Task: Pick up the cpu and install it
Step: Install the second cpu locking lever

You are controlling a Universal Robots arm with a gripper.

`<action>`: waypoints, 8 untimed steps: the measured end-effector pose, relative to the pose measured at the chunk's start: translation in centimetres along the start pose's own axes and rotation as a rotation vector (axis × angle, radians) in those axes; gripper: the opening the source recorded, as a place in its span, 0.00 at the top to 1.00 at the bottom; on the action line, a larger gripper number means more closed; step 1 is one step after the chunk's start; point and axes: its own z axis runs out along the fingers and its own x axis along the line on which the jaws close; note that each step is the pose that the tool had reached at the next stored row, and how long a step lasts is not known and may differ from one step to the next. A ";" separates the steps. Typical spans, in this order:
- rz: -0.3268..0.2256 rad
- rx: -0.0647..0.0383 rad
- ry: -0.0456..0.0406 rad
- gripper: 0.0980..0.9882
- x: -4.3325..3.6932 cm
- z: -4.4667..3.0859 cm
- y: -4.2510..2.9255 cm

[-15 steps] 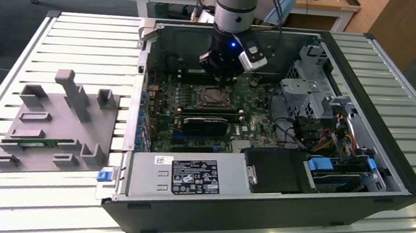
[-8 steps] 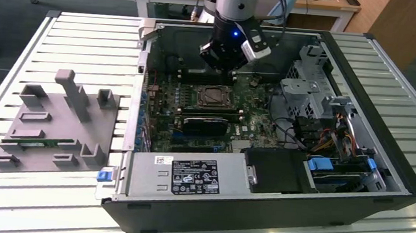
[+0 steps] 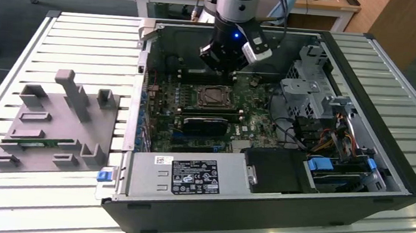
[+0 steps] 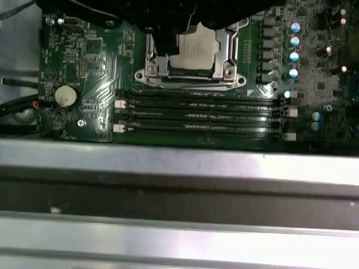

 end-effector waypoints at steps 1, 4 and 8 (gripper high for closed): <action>0.000 0.000 0.0000 0.99 0.01 0.00 -0.29; 0.001 0.000 0.0000 0.99 0.05 0.01 -1.20; 0.002 0.000 0.0005 0.99 0.09 0.01 -2.53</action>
